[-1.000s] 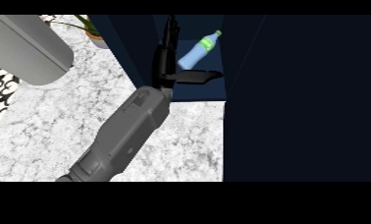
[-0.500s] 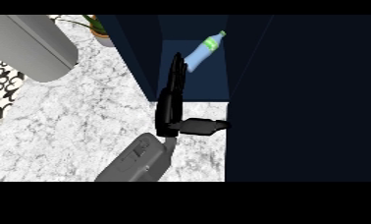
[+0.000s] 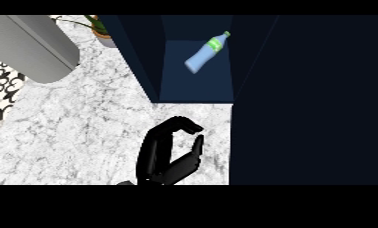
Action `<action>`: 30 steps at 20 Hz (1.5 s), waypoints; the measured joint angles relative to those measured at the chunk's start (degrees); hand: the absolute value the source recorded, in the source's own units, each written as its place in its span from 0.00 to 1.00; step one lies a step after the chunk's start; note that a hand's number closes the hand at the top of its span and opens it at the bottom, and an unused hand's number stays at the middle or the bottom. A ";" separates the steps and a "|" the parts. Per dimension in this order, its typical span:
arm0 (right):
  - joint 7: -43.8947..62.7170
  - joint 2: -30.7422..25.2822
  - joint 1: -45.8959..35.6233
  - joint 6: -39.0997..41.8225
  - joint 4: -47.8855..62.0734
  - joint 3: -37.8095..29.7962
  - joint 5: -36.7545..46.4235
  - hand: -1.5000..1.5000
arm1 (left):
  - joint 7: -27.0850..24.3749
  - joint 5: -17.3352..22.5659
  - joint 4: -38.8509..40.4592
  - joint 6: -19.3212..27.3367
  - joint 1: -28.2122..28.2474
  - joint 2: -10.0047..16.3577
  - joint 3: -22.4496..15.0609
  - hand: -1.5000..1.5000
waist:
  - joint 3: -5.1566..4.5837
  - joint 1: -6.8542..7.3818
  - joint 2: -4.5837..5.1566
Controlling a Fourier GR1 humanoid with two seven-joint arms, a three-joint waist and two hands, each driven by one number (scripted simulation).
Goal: Pick up the bottled water, place it into the cabinet and close the cabinet
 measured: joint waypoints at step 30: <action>2.68 -5.88 -2.61 12.01 -1.53 17.03 2.86 1.00 | -4.21 12.68 -26.69 -17.67 27.91 34.84 20.63 0.00 | -0.59 0.92 -0.69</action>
